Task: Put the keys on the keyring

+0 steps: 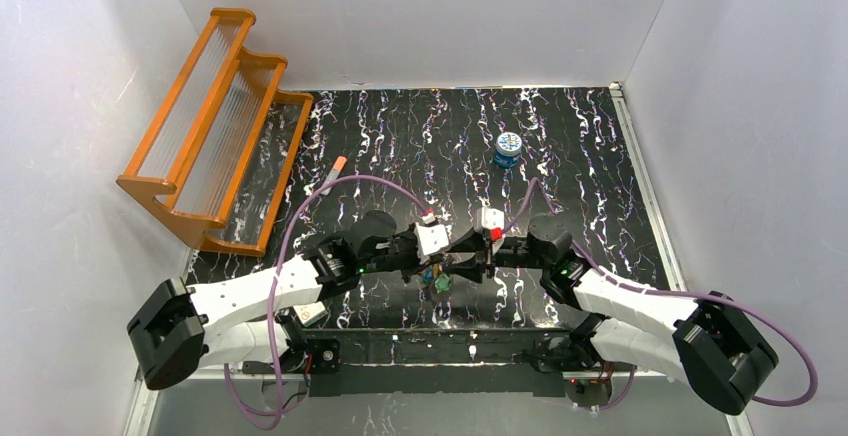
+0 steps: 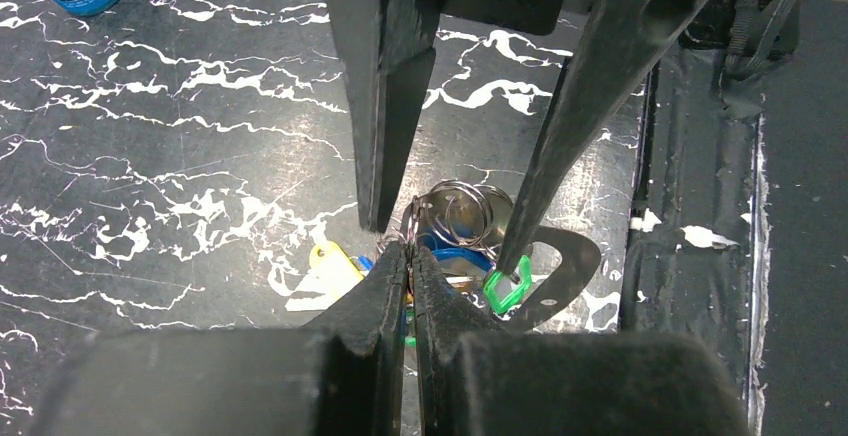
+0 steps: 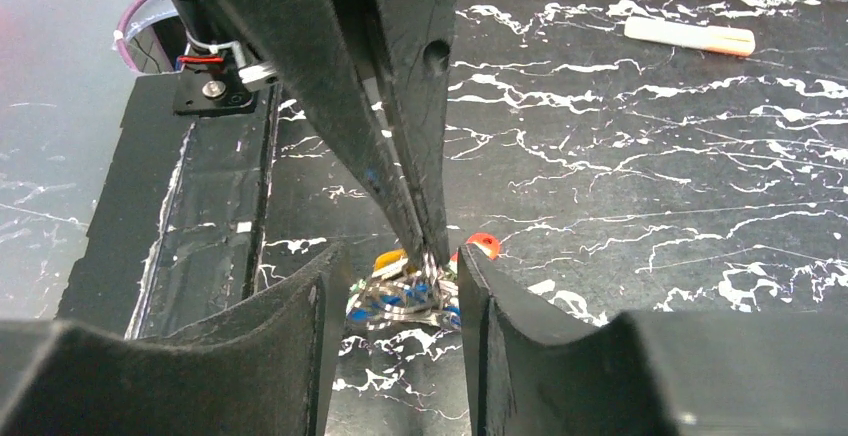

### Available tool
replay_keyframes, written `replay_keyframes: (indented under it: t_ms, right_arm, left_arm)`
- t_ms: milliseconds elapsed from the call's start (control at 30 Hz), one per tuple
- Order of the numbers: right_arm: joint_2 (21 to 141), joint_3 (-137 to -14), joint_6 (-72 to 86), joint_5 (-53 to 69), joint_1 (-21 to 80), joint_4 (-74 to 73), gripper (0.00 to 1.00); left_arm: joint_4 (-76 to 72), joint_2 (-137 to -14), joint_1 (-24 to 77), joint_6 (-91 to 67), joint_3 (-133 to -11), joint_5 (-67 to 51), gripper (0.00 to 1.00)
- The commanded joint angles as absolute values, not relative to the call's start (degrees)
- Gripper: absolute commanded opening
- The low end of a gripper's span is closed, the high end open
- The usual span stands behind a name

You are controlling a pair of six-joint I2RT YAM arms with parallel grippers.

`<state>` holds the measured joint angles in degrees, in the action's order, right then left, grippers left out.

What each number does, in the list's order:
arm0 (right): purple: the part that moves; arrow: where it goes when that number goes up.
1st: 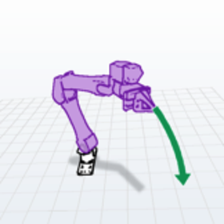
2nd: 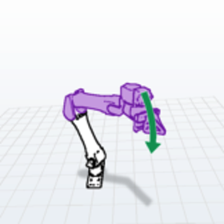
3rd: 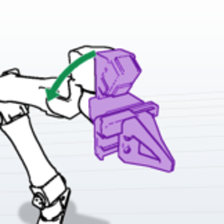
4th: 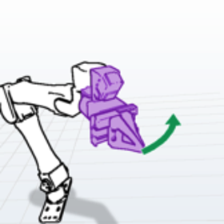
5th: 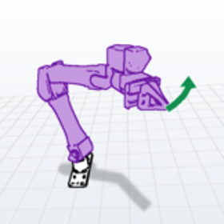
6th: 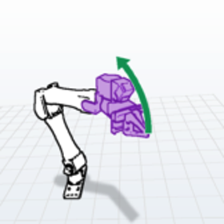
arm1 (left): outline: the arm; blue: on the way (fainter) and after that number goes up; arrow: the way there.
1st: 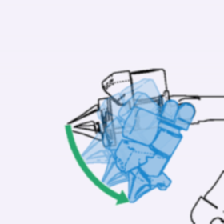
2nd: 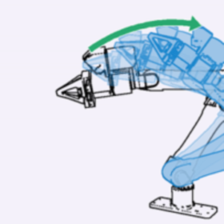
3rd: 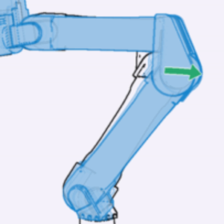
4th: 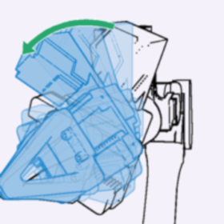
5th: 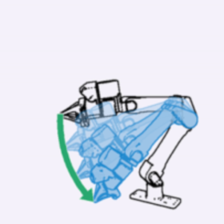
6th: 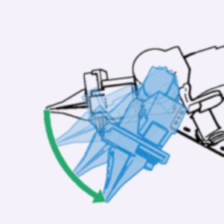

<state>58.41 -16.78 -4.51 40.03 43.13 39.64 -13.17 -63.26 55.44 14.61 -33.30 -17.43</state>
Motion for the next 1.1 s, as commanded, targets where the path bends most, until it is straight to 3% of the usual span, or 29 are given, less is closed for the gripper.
replay_keyframes:
  t_ms: [0,167,400,733,1067]
  right_arm:
    - [60.3,-21.0,-5.8,38.9,43.2,36.1,0.5]
    - [60.9,-22.2,-6.3,37.6,43.2,34.0,0.46]
    - [58.7,-21.8,-7.5,35.8,43.2,31.4,0.48]
    - [62.5,-23.2,-8.3,40.3,43.2,30.0,0.43]
    - [68.3,-25.2,-7.6,42.6,43.2,30.8,0.3]
  left_arm:
    - [-4.3,-66.1,57.1,16.9,-36.0,-13.6,0.0]
    - [-4.2,-67.0,57.7,17.2,-36.4,-13.1,0.0]
    - [-4.2,-67.0,58.1,17.7,-36.5,-13.0,0.0]
    - [-5.3,-67.7,58.5,17.4,-36.6,-13.5,0.0]
    - [-5.7,-67.6,58.8,17.3,-36.5,-13.5,0.0]
